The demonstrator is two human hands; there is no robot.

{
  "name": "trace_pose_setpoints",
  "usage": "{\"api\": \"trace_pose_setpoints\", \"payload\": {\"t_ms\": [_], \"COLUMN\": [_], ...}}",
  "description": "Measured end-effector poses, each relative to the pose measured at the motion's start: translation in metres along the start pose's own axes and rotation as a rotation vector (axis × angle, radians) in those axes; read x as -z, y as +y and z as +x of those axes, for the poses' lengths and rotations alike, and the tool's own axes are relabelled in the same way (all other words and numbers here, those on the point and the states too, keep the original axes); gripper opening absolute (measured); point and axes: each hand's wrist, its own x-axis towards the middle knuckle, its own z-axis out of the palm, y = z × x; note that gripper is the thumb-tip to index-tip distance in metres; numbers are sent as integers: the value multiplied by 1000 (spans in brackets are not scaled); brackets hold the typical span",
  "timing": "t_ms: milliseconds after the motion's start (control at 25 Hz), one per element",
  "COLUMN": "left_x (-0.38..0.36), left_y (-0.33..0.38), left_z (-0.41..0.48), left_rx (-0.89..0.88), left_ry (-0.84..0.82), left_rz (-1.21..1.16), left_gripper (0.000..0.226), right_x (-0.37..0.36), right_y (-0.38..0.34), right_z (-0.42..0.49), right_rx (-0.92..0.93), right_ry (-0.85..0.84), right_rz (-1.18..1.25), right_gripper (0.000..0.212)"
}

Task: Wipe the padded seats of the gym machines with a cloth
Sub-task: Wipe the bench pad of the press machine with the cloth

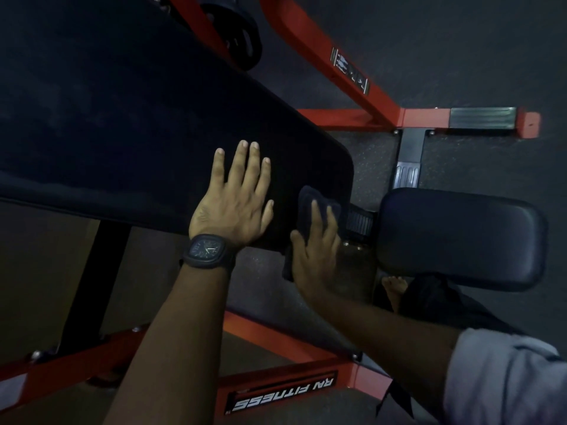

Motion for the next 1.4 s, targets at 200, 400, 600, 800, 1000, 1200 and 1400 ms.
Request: {"api": "trace_pose_setpoints", "payload": {"t_ms": [200,400,600,800,1000,1200,1400], "left_x": [-1,0,-5,-8,-8,-10,-9], "left_y": [-1,-1,-1,0,1,1,2], "left_z": [1,-3,-1,-1,0,0,-1], "left_rx": [1,-67,-42,-24,-17,-6,-20], "left_ry": [16,-28,14,35,18,48,28], "left_rz": [-25,38,-11,-36,-38,-27,2], "left_gripper": [70,67,65,67,67,66,67], "right_x": [-7,-9,-4,12,7,22,17], "right_y": [-55,-33,-66,-39,-55,-11,21], "right_z": [76,33,95,138,132,172,92], "right_rx": [23,398,8,406,381,-191,-398], "right_ry": [159,61,150,99,72,147,110], "right_rz": [41,-48,89,-89,-121,-20,-24], "right_gripper": [57,55,56,57,59,61,63]}}
